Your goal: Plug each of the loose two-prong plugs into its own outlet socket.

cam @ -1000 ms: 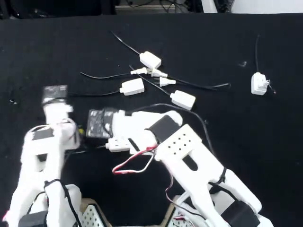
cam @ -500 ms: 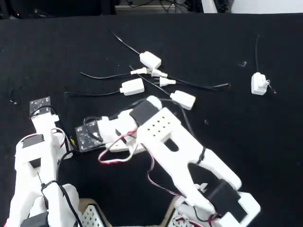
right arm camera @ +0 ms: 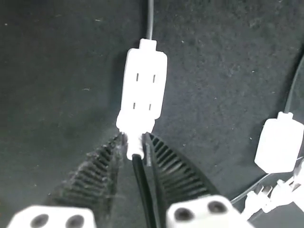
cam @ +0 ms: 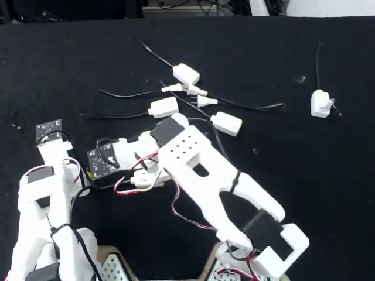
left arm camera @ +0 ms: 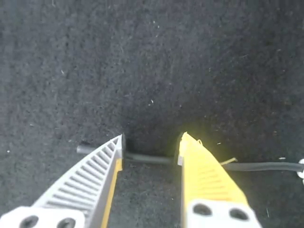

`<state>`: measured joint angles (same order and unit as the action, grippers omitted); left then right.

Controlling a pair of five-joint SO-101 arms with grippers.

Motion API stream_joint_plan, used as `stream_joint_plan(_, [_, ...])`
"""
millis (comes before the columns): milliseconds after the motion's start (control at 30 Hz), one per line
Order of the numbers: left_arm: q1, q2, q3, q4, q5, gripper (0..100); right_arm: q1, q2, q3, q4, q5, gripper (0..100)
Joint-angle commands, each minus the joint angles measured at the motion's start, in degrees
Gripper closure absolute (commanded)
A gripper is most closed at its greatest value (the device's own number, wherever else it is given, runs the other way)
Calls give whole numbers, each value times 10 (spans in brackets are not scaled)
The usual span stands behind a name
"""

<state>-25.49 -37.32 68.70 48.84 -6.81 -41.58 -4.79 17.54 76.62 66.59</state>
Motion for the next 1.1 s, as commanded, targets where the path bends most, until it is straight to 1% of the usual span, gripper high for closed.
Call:
stream_joint_plan(0, [-5,-14,-5,-5,4,801,7,0,-40,-13,21,988])
stream_joint_plan(400, [-5,-14,-5,-5,4,801,7,1,-39,-11,25,988])
stream_joint_plan(700, [-5,-14,-5,-5,4,801,7,43,-37,-12,25,988])
stream_joint_plan(800, [-5,-14,-5,-5,4,801,4,47,-36,-11,43,988])
stream_joint_plan(1067, [-5,-14,-5,-5,4,801,4,44,-37,-10,45,988])
